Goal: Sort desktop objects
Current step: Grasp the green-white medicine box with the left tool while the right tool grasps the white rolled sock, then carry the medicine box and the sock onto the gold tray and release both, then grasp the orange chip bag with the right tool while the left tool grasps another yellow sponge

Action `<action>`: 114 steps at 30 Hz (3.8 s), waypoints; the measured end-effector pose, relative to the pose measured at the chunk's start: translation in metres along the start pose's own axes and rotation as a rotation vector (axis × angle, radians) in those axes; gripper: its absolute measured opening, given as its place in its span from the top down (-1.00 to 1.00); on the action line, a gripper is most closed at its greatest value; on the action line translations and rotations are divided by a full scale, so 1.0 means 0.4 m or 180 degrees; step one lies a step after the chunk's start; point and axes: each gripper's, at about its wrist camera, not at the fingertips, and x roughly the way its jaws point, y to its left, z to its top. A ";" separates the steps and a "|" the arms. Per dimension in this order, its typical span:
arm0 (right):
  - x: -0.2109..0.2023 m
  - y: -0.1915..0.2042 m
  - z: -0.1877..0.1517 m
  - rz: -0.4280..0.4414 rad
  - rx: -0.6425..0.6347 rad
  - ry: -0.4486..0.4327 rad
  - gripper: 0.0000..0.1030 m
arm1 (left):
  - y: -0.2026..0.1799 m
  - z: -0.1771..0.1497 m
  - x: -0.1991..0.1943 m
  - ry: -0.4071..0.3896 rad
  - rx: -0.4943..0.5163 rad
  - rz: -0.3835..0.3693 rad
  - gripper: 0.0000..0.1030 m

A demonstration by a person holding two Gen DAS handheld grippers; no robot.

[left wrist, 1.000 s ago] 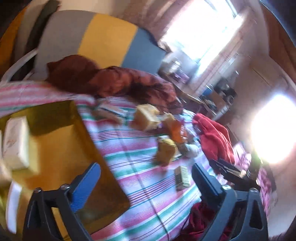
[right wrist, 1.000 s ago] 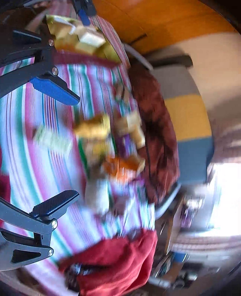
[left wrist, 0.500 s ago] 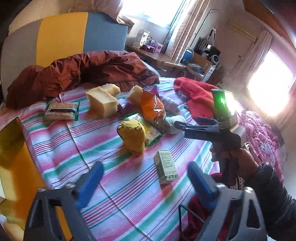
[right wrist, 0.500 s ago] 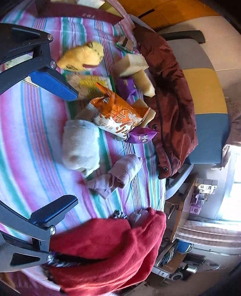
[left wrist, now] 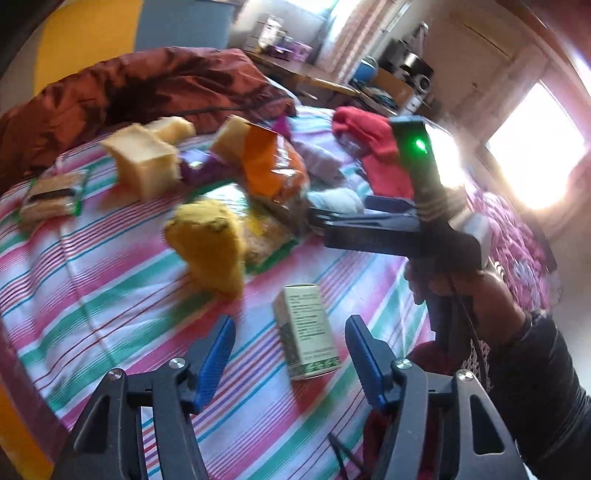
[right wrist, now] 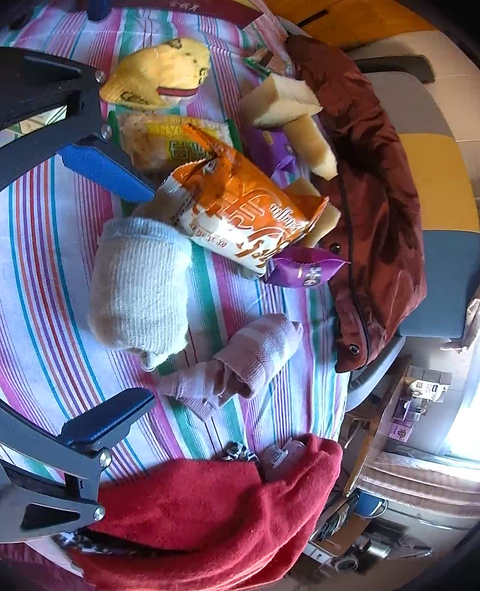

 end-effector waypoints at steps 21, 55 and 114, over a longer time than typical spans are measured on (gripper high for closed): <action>-0.001 -0.043 0.006 -0.0131 0.0119 0.0017 -0.34 | -0.054 -0.020 0.122 0.0233 0.0368 0.0402 0.43; -0.320 0.457 0.061 0.1312 -0.0793 -0.0866 -0.32 | 0.450 -0.326 -0.532 -0.1223 -0.1513 0.1717 0.42; -0.231 0.222 0.048 0.0952 0.0227 -0.0661 -0.81 | 0.253 -0.193 -0.405 -0.0920 -0.0962 0.1291 -0.01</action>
